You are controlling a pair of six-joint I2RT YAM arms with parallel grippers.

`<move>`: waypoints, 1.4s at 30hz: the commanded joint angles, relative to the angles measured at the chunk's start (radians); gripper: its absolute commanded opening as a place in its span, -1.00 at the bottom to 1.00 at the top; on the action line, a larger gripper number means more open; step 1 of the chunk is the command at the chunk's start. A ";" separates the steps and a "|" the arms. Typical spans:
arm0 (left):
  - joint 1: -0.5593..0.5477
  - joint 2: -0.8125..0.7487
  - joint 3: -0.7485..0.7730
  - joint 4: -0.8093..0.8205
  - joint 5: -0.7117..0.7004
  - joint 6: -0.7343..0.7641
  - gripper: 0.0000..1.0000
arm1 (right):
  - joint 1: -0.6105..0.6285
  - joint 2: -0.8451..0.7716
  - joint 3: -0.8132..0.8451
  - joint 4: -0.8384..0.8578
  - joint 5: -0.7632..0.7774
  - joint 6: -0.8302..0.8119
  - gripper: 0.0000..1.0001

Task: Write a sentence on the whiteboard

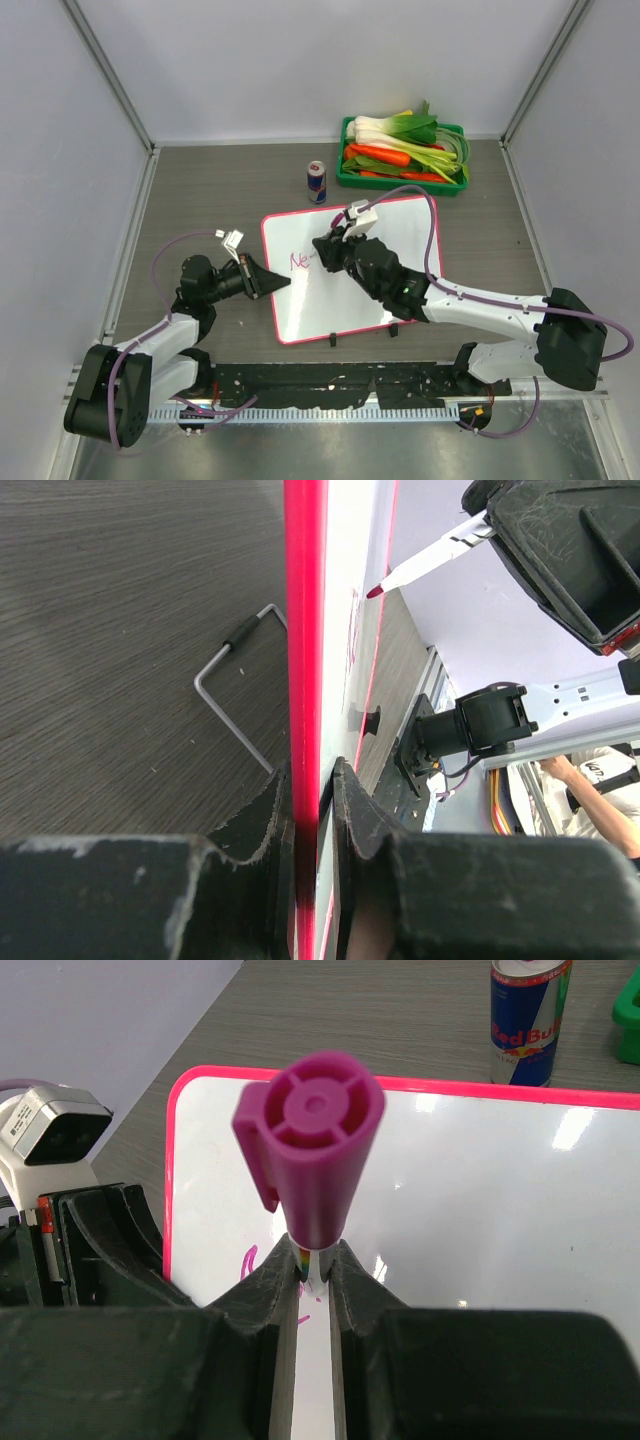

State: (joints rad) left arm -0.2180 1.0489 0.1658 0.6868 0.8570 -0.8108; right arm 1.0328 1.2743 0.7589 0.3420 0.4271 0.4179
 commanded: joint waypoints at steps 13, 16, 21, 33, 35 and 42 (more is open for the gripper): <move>-0.007 -0.003 -0.006 -0.036 -0.064 0.111 -1.00 | 0.000 0.011 0.020 0.005 0.041 -0.010 -0.97; -0.006 -0.006 -0.006 -0.036 -0.062 0.111 -1.00 | 0.000 0.005 0.010 -0.008 0.030 -0.004 -0.97; -0.006 -0.004 -0.006 -0.038 -0.064 0.111 -1.00 | 0.000 -0.019 -0.010 -0.021 0.015 0.005 -0.97; -0.007 -0.009 -0.006 -0.040 -0.068 0.111 -1.00 | 0.000 -0.033 -0.050 -0.037 0.013 0.024 -0.97; -0.006 -0.006 -0.006 -0.041 -0.067 0.113 -1.00 | 0.001 -0.030 -0.047 -0.029 0.016 0.019 -0.97; -0.007 -0.004 -0.005 -0.040 -0.065 0.113 -1.00 | 0.000 -0.018 -0.009 -0.031 0.071 -0.002 -0.97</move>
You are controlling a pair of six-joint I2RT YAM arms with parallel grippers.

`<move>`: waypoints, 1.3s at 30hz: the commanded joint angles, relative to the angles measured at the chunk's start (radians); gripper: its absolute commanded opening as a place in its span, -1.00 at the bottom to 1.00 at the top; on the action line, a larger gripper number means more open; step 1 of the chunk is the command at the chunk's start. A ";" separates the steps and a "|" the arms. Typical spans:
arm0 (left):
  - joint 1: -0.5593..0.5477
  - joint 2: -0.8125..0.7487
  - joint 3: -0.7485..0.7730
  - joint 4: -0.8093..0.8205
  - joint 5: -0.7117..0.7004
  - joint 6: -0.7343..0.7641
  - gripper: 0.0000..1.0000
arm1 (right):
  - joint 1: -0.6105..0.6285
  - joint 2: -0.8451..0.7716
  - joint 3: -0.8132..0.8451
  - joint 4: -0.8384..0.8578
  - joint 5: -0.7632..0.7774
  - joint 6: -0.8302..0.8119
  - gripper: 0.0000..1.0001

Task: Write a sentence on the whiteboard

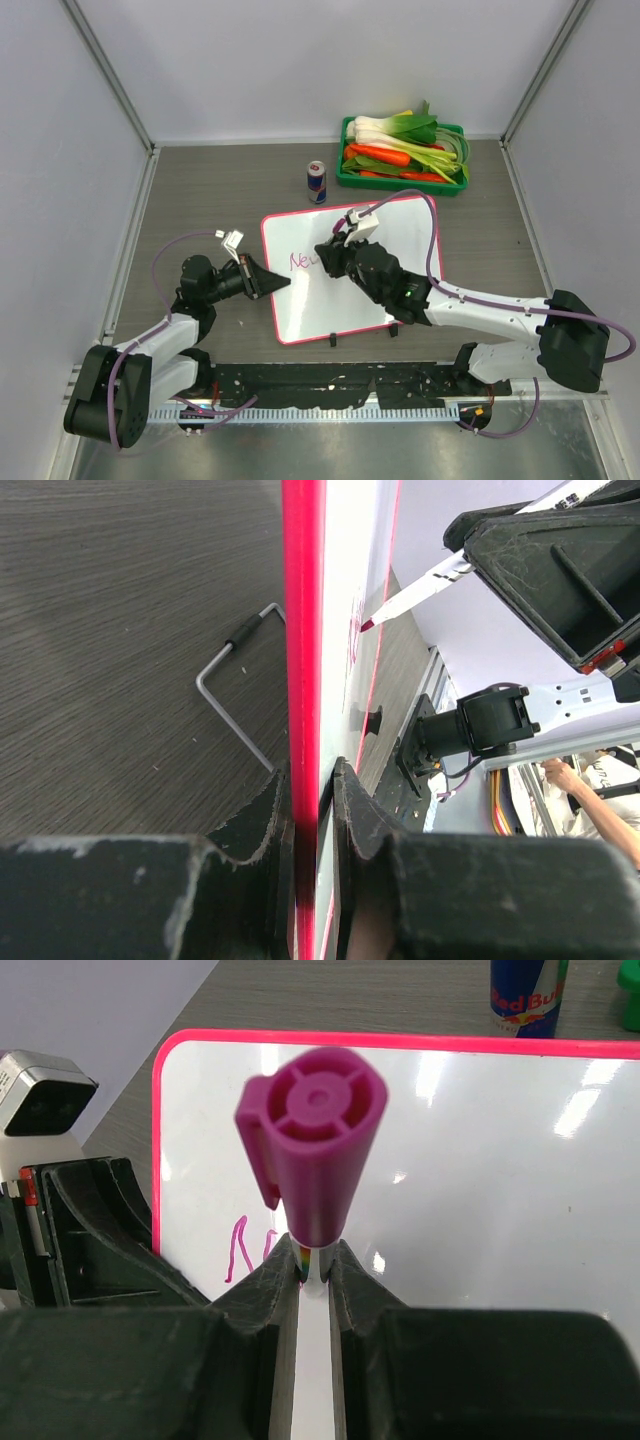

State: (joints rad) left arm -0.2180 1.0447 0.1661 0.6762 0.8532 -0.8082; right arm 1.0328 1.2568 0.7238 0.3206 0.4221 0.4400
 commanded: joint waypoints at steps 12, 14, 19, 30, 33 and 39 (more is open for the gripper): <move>-0.006 -0.002 -0.007 -0.029 -0.062 0.110 -1.00 | -0.004 0.021 0.074 0.003 0.119 -0.046 -0.97; -0.006 0.000 -0.007 -0.029 -0.062 0.110 -1.00 | -0.005 0.027 0.081 -0.005 0.113 -0.052 -0.97; -0.009 -0.003 -0.007 -0.029 -0.063 0.110 -1.00 | -0.005 0.024 0.066 -0.023 0.106 -0.044 -0.97; -0.007 -0.002 -0.005 -0.029 -0.062 0.110 -1.00 | -0.005 -0.017 -0.001 -0.054 0.078 -0.009 -0.97; -0.009 0.000 -0.007 -0.029 -0.063 0.110 -1.00 | -0.004 -0.023 -0.007 -0.060 0.069 -0.001 -0.97; -0.007 -0.003 -0.007 -0.030 -0.065 0.110 -1.00 | -0.005 -0.028 -0.032 -0.060 0.063 0.011 -0.97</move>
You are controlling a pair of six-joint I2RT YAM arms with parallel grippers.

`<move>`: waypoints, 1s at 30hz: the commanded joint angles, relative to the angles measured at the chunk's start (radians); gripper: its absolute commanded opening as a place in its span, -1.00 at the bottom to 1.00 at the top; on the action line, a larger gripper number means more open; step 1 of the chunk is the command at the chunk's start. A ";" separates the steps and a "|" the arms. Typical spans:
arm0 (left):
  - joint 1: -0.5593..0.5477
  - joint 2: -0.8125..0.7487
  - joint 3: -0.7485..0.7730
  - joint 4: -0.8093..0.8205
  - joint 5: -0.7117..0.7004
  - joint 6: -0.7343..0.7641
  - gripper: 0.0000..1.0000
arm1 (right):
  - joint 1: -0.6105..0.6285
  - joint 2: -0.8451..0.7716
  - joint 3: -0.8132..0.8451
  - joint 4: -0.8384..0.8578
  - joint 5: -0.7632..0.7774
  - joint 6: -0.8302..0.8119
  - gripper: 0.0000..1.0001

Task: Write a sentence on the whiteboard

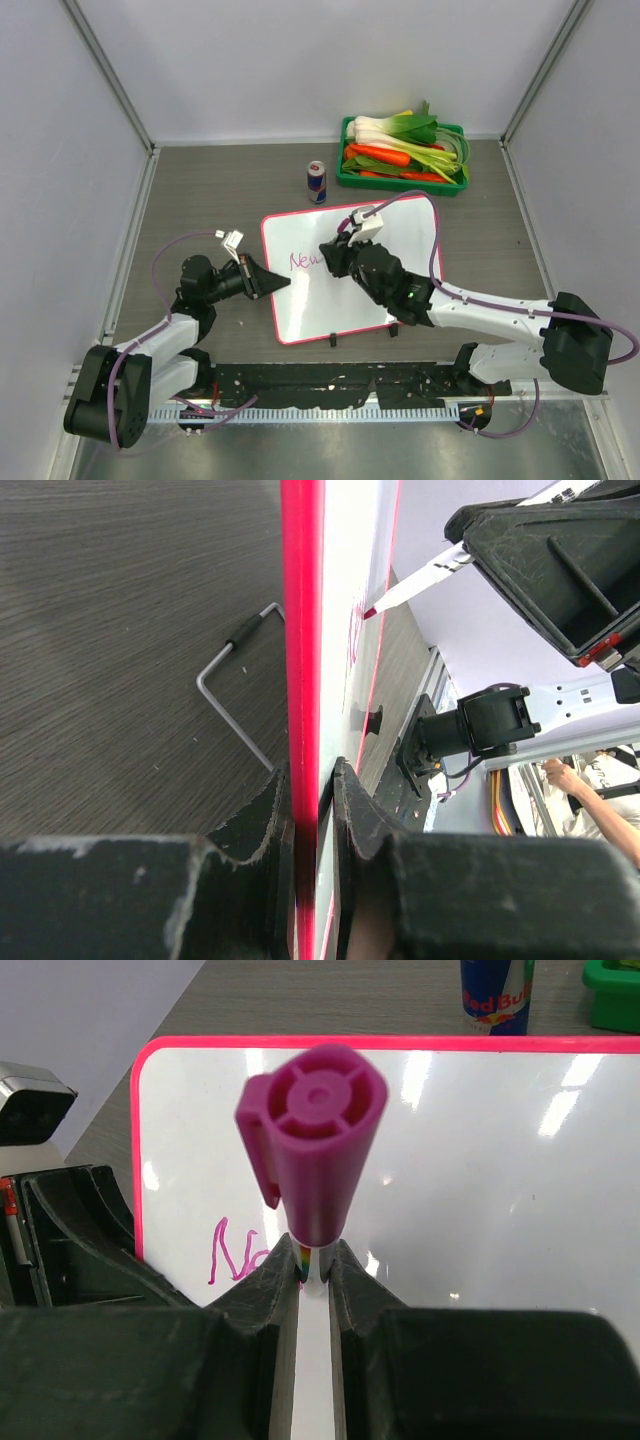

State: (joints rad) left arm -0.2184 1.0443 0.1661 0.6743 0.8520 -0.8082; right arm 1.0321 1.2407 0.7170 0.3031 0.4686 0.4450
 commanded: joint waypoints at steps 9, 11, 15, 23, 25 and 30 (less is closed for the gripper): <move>-0.009 -0.006 -0.007 -0.032 -0.065 0.112 -1.00 | -0.004 -0.024 -0.027 -0.053 0.074 0.009 -0.97; -0.007 -0.006 -0.007 -0.032 -0.065 0.112 -1.00 | -0.004 -0.026 -0.018 -0.048 0.094 -0.002 -0.97; -0.007 -0.004 -0.007 -0.032 -0.065 0.112 -1.00 | -0.006 -0.021 0.009 -0.045 0.122 -0.025 -0.97; -0.007 -0.007 -0.007 -0.035 -0.065 0.112 -1.00 | -0.010 0.011 0.051 -0.028 0.117 -0.042 -0.97; -0.007 -0.006 -0.007 -0.033 -0.065 0.112 -1.00 | -0.012 0.017 0.056 -0.022 0.116 -0.039 -0.97; -0.007 -0.006 -0.007 -0.033 -0.065 0.112 -1.00 | -0.015 0.017 0.073 -0.024 0.113 -0.038 -0.97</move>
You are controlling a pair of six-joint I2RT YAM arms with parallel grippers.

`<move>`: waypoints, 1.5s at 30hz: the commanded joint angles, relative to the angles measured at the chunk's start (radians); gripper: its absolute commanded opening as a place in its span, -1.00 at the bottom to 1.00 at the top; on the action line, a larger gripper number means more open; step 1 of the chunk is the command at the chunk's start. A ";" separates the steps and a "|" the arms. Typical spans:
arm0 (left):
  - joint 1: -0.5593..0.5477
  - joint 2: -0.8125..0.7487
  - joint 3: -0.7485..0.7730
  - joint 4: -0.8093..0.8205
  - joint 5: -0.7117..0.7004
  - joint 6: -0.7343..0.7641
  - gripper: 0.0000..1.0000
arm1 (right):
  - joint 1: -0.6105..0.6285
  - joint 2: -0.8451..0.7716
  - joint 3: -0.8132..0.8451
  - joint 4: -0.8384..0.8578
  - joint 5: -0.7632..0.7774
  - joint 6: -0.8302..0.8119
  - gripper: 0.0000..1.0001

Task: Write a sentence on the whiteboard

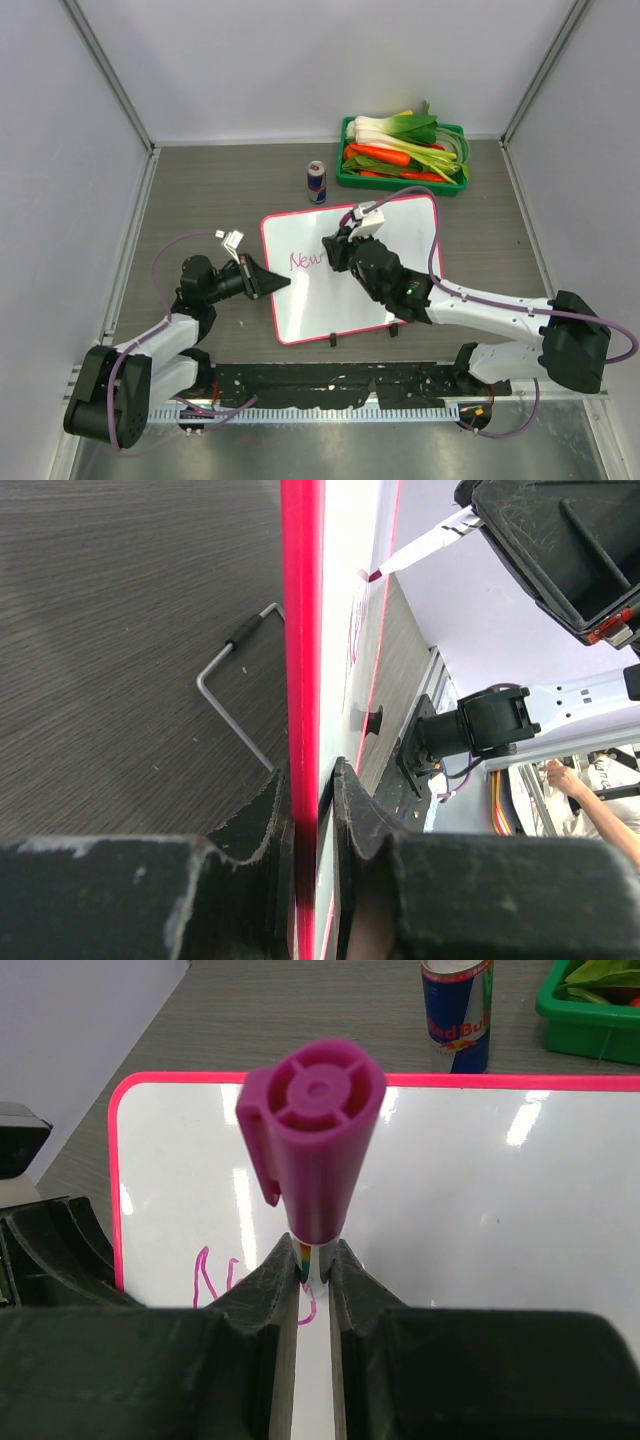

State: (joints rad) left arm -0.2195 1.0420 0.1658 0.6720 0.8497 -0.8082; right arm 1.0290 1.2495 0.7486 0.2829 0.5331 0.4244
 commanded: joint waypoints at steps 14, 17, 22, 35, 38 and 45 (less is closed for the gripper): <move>-0.007 -0.003 -0.005 -0.031 -0.064 0.113 -1.00 | -0.014 -0.133 -0.026 0.007 0.047 -0.004 -0.97; -0.007 -0.003 -0.005 -0.031 -0.063 0.113 -1.00 | -0.024 -0.131 -0.037 -0.008 0.061 -0.010 -0.97; -0.006 -0.002 -0.005 -0.032 -0.064 0.112 -1.00 | -0.038 -0.134 -0.067 -0.010 0.056 0.019 -0.97; -0.006 -0.002 -0.005 -0.031 -0.064 0.113 -1.00 | -0.052 -0.157 -0.101 -0.004 0.079 0.037 -0.97; -0.006 0.004 -0.005 -0.028 -0.061 0.112 -1.00 | -0.053 -0.154 -0.103 -0.002 0.084 0.036 -0.97; -0.006 0.003 -0.005 -0.028 -0.061 0.112 -1.00 | -0.058 -0.139 -0.098 0.007 0.082 0.043 -0.97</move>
State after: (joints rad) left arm -0.2211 1.0378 0.1658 0.6743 0.8513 -0.8070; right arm 0.9783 1.1179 0.6464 0.2539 0.5755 0.4522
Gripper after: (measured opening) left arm 0.166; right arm 0.189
